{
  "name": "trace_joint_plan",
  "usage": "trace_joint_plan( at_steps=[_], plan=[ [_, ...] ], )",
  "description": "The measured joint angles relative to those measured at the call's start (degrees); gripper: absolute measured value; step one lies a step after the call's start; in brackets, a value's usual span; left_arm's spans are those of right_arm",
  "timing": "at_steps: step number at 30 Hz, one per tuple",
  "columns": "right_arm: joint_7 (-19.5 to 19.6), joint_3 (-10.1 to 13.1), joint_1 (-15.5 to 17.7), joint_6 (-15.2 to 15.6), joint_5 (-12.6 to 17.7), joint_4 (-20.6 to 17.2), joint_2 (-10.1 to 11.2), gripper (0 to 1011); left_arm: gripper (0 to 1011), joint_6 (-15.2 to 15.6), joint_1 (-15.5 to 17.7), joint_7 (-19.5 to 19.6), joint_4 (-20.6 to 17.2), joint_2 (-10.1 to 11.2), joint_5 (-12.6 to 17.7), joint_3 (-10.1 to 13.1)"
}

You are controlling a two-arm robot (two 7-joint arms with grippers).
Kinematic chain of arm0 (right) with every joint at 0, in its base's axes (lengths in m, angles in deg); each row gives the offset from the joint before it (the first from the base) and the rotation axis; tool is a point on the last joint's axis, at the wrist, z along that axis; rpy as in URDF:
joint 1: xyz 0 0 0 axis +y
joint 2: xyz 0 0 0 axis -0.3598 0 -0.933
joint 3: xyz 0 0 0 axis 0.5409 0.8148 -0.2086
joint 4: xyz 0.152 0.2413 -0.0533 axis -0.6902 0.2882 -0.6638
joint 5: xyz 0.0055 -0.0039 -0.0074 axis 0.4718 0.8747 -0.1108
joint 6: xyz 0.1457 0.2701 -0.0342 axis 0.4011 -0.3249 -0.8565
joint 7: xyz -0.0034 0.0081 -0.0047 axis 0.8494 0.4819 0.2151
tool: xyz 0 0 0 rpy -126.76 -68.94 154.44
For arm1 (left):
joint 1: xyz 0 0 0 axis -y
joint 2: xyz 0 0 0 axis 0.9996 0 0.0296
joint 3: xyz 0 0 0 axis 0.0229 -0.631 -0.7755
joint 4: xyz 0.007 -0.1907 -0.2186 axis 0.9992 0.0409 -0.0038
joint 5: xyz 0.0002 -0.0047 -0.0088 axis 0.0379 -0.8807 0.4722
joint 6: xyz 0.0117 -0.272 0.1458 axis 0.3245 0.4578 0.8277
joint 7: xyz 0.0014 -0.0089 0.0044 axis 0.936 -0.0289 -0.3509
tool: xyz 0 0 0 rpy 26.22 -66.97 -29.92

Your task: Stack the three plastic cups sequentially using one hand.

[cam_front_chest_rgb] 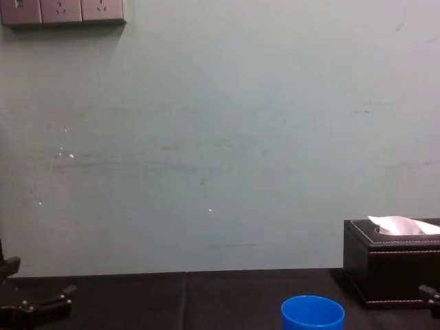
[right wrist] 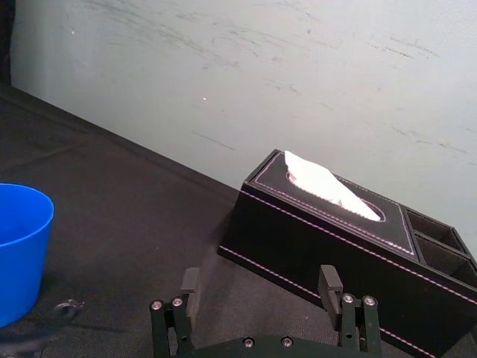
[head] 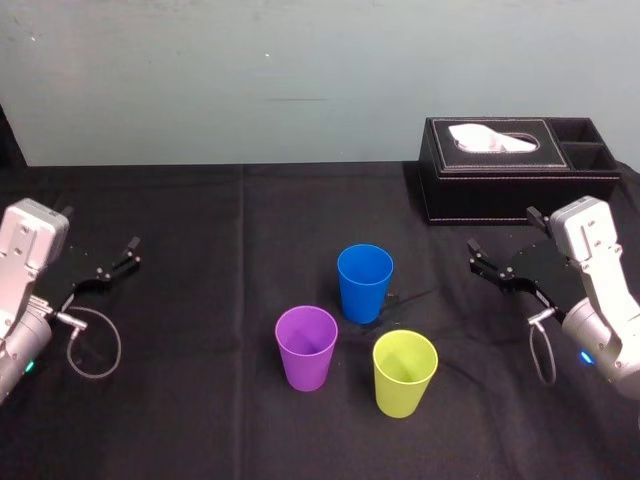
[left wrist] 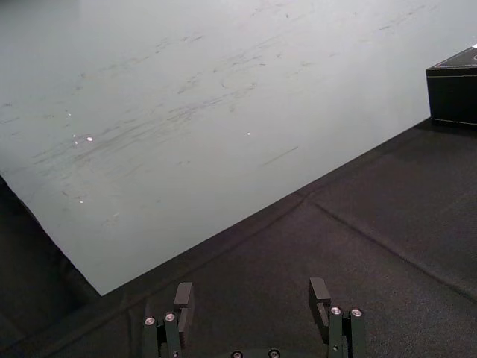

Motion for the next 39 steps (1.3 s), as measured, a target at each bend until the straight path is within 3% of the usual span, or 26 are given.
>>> trace_joint_plan(
  at_steps=[39],
  plan=[
    [-0.01, 0.0, 0.0, 0.01, 0.0, 0.0, 0.0, 1003, 1011, 0.0, 0.0, 0.0, 0.0, 0.0, 0.0, 0.0]
  ],
)
